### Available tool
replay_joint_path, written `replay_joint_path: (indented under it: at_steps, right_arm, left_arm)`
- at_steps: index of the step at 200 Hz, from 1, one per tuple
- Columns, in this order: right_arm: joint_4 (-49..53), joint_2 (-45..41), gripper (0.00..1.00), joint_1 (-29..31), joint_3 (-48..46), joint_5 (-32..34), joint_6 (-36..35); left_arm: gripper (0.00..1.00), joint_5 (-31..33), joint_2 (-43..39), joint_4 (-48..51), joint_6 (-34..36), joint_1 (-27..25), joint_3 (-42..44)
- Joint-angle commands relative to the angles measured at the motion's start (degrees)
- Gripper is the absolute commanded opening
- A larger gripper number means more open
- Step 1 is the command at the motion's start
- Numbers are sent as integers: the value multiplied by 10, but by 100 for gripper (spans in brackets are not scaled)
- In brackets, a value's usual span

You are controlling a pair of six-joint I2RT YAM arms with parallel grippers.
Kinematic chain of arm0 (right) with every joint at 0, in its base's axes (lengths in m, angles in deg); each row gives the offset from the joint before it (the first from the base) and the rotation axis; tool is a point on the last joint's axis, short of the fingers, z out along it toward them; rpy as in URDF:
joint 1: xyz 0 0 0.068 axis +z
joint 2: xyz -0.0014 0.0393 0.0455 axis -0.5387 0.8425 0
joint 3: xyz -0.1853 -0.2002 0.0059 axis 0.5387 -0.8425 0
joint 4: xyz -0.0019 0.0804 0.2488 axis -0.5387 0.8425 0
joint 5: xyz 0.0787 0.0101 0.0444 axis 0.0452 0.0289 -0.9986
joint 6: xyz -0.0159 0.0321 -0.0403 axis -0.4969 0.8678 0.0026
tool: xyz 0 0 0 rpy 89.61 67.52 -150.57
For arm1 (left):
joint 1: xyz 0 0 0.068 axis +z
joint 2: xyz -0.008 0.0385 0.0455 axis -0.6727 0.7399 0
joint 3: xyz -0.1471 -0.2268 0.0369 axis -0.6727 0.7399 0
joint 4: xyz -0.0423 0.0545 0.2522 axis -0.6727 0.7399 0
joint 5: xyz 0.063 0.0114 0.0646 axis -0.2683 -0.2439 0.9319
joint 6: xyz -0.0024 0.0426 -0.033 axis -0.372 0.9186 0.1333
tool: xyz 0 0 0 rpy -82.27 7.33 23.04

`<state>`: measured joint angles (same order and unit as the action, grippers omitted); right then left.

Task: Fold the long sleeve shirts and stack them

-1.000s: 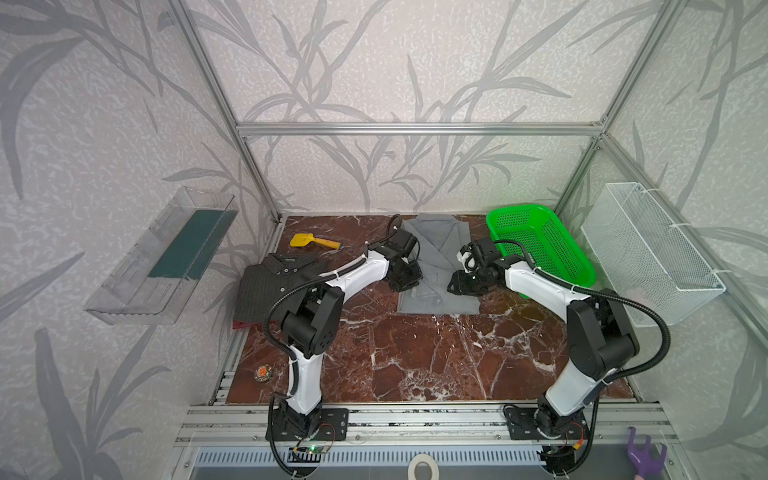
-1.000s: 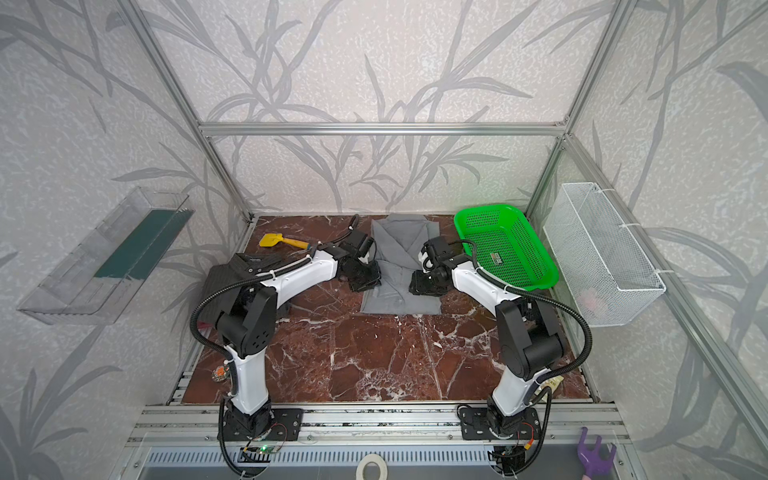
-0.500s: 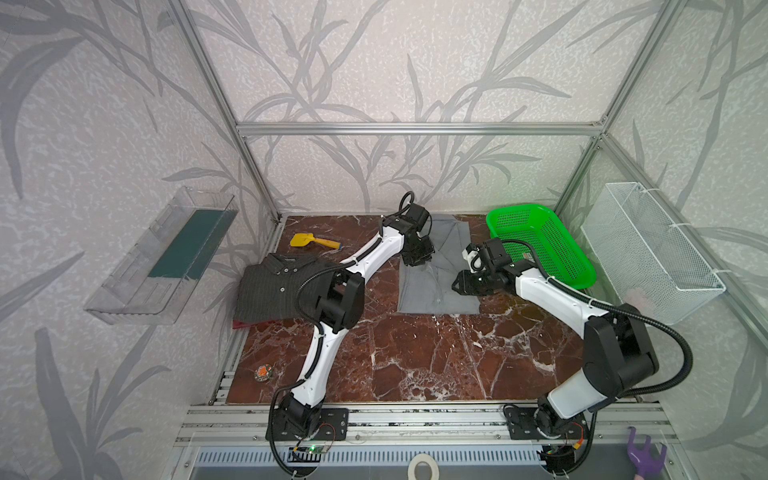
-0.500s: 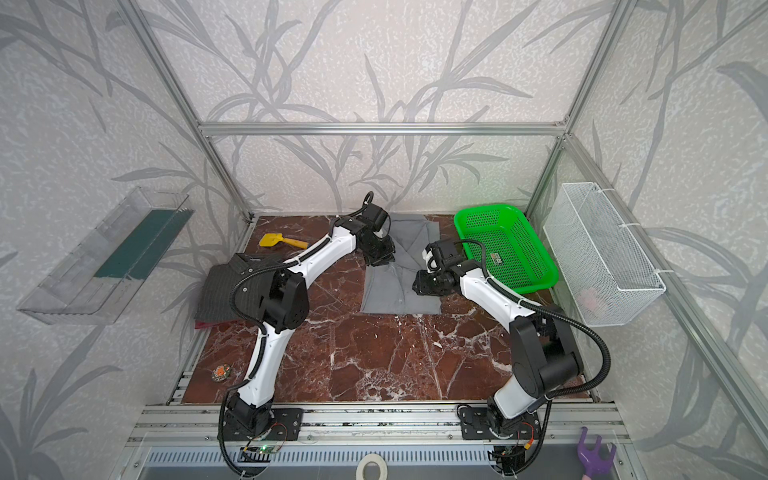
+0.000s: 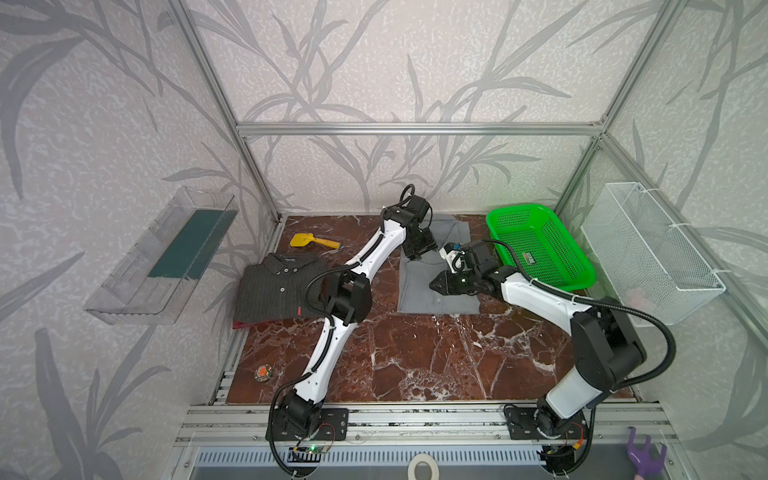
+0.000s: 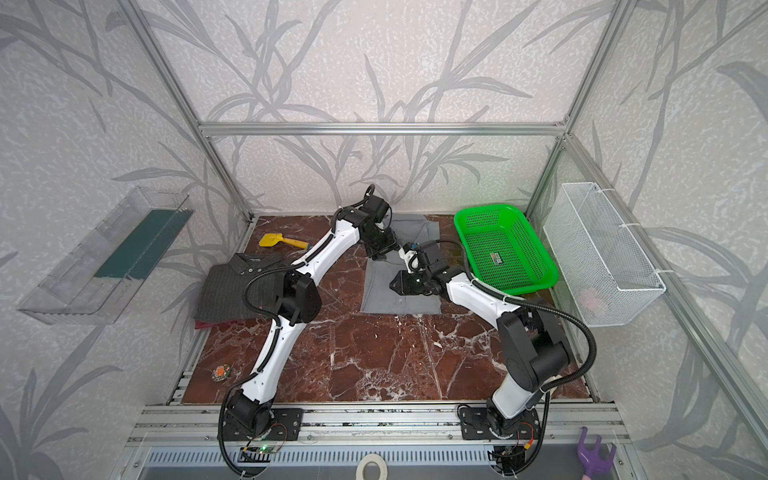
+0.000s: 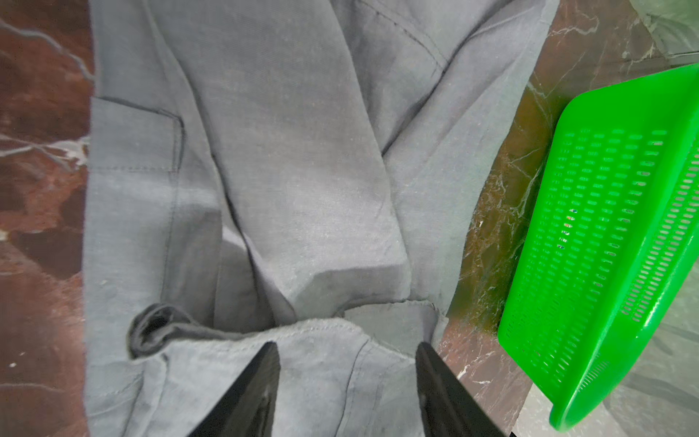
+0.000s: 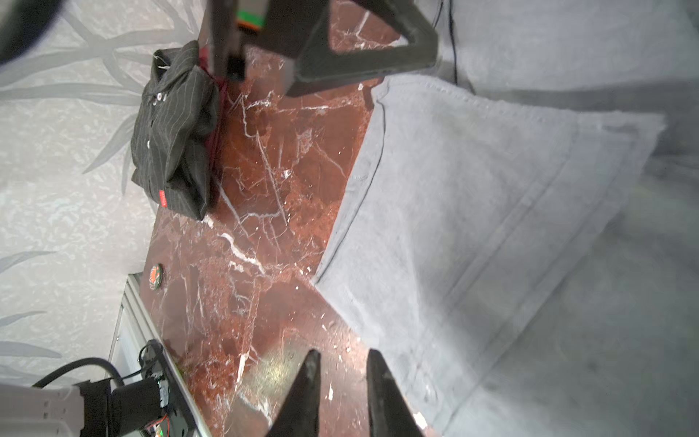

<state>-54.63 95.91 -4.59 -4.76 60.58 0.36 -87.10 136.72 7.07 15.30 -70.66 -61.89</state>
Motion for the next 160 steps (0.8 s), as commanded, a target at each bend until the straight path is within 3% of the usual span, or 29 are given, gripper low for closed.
replay_joint_path:
  at_steps: [1,44,71,89,111,160]
  right_arm:
    - [-12,43,20,-23,20,13,1]
    - [-30,105,16,-103,25,-7,22]
    - [-7,90,18,-113,42,-7,11]
    - [7,37,23,-113,22,20,6]
    - [59,-18,39,-114,1,98,2]
    - [124,3,49,-127,3,107,-11]
  left_arm:
    - [61,35,-55,51,29,10,27]
    - [63,44,-202,-54,28,5,260]
    - [63,43,-263,-115,14,-13,368]
    - [64,39,-267,-119,19,-28,384]
    - [65,45,-258,-102,39,-20,401]
    - [66,38,-238,-134,79,4,436]
